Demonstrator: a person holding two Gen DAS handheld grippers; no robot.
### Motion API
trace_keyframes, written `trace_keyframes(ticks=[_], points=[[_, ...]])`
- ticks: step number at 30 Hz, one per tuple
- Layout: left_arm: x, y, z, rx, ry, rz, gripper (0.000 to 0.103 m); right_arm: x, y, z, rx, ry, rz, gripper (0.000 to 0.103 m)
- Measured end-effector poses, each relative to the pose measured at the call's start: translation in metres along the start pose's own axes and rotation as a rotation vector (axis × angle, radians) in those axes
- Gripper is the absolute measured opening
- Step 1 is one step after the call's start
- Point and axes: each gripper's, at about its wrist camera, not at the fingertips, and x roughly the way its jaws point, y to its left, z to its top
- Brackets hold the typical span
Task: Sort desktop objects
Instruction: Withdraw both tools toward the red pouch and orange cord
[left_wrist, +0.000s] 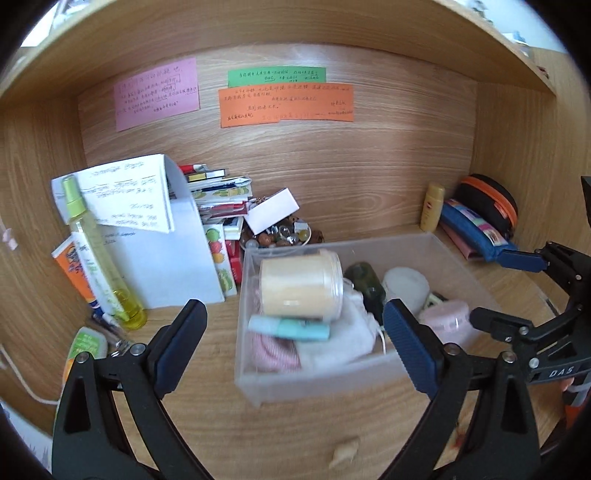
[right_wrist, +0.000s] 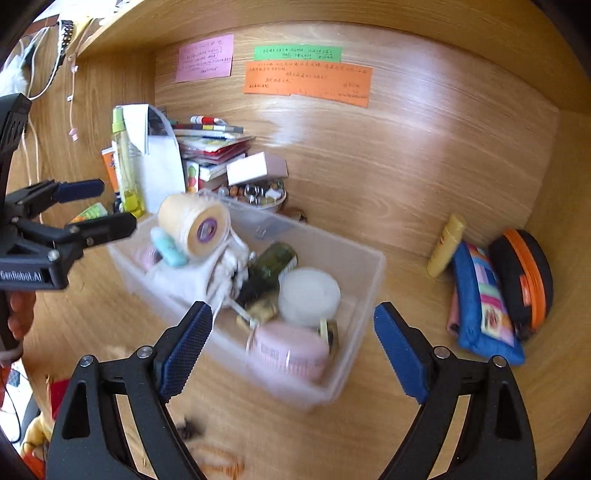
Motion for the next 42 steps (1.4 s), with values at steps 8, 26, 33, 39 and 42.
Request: trace_keyframes(ticks=[8,26,33,39,42], points=[[-0.033,0.008,-0.035,0.021,0.048,0.001,0.098,-0.037,-0.004,-0.041,0.025,0.002,-0.013,0.088],[-0.062,-0.001,-0.12,0.004,0.222,-0.103,0.098,-0.048,0.032,-0.106,0.078,0.06,0.106,0.088],[-0.054,-0.028,-0.137,0.05,0.266,-0.173,0.098,-0.039,0.042,-0.116,0.07,0.095,0.115,0.088],[-0.039,-0.032,-0.146,0.027,0.33,-0.189,0.097,-0.026,0.05,-0.115,0.058,0.104,0.119,0.087],[-0.037,-0.029,-0.146,0.024,0.317,-0.177,0.098,-0.023,0.054,-0.117,0.052,0.102,0.122,0.08]])
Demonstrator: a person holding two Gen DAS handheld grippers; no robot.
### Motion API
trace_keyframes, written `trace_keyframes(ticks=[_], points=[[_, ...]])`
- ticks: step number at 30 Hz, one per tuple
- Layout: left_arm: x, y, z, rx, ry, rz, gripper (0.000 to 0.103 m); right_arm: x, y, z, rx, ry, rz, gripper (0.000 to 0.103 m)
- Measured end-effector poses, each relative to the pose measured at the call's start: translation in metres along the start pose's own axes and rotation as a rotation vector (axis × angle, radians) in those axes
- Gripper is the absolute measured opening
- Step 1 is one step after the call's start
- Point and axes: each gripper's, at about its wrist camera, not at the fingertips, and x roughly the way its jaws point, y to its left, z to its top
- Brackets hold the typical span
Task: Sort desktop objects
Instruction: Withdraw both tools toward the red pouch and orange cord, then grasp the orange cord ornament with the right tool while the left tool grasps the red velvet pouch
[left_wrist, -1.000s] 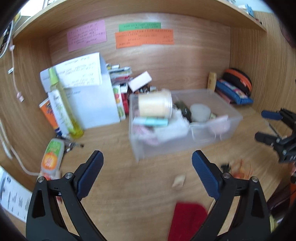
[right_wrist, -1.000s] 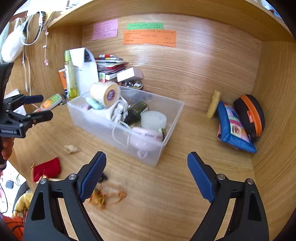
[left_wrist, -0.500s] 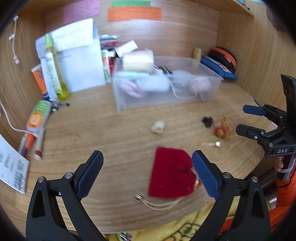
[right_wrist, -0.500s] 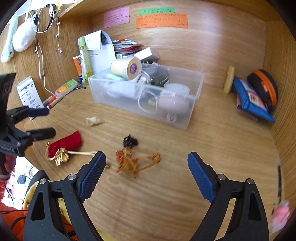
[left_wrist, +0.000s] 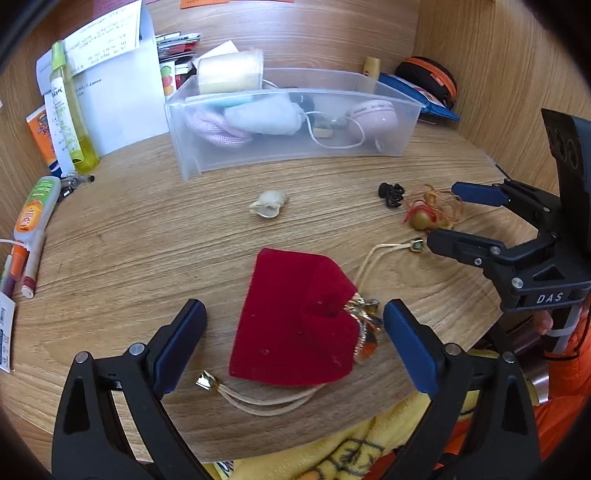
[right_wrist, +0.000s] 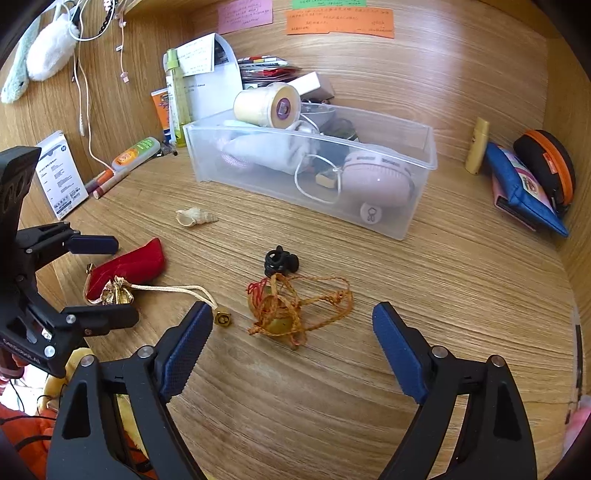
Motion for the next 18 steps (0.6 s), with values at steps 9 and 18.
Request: trace_keyframes(ticks=[9,18], points=[[0.0039,0.0034,-0.0021,0.009,-0.058,0.047,0.095,0.0093,0.0057,0.0002,-0.03,0.031,0.028,0.052],[-0.0012,0.009,-0.0027,-0.004,-0.104,0.078,0.063,0.01,0.0078,0.0001,-0.048,0.021,0.027,0.024]])
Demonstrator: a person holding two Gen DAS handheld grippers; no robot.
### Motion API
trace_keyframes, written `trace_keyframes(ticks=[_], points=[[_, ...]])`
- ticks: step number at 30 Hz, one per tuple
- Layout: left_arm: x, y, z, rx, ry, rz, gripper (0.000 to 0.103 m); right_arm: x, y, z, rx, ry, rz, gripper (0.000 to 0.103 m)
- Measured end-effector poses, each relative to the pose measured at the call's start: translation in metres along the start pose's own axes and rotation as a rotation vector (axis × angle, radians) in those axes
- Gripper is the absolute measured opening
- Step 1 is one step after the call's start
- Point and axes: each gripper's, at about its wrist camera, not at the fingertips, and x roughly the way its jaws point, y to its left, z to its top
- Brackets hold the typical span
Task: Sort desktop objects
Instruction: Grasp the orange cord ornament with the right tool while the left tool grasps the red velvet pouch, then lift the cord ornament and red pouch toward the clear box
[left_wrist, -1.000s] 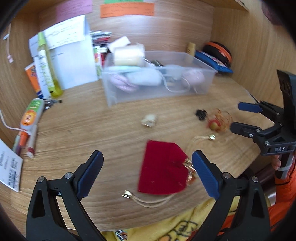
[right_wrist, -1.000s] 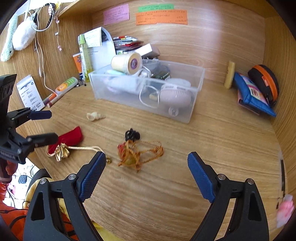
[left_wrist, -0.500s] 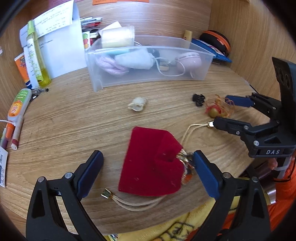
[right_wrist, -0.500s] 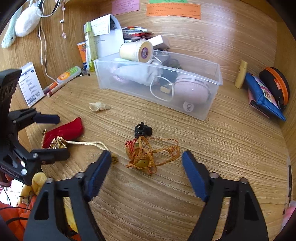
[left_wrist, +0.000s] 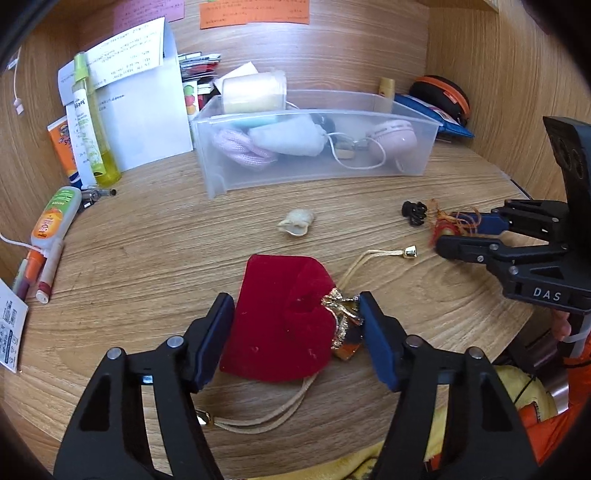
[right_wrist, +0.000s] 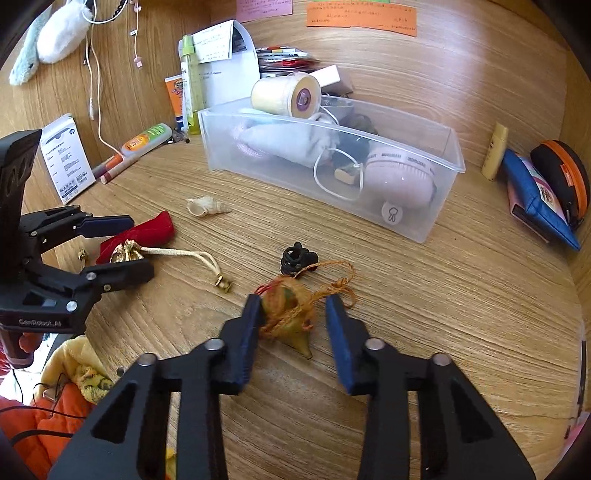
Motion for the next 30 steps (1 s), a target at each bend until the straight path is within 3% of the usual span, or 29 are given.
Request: trace_keyframes(ticks=[9,20,30], points=[[-0.005,0.006,0.003,-0.016,-0.025,0.03,0.035,-0.006,-0.004,0.001,0.03,-0.015,0.035,0.023],[-0.016,0.018,0.013,-0.057,-0.06,0.032,0.031,-0.033,-0.015,0.02,0.034,-0.088,0.003,0.023],[-0.032,0.02,0.041,-0.064,-0.144,0.046,0.031,-0.051,-0.025,0.048,0.014,-0.158,-0.034,0.023]])
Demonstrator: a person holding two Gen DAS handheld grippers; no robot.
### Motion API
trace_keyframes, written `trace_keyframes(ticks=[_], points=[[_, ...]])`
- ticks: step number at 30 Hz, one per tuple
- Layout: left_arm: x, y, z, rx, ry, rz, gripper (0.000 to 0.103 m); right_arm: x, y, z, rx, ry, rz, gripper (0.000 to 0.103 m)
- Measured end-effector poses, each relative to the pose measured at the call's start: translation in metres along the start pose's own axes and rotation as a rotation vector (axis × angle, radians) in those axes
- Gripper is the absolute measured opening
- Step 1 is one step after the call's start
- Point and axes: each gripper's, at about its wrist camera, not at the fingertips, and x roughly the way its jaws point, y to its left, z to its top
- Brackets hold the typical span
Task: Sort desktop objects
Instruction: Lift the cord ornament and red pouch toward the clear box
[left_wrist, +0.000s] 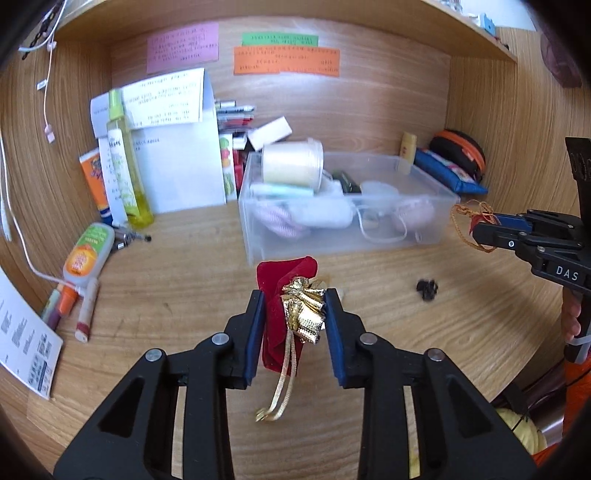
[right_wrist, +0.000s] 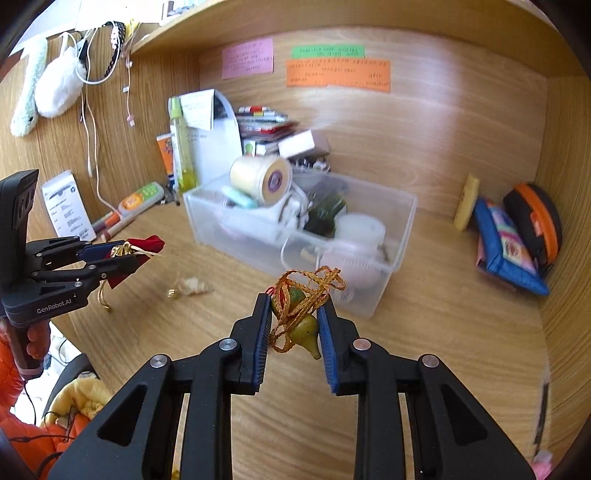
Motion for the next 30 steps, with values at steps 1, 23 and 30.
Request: trace_keyframes(ticks=[1,23,30], points=[[-0.001,0.0,0.004,-0.004,-0.01,0.003,0.031,-0.002,-0.001,0.004,-0.003,-0.009,-0.004,0.023],[0.002,0.003,0.097,-0.016,-0.174,-0.032,0.031,0.017,-0.032,0.093,-0.007,-0.117,-0.041,0.023],[0.02,-0.009,0.119,0.018,-0.179,-0.052,0.031,0.043,-0.04,0.109,0.026,-0.103,-0.022,0.023]])
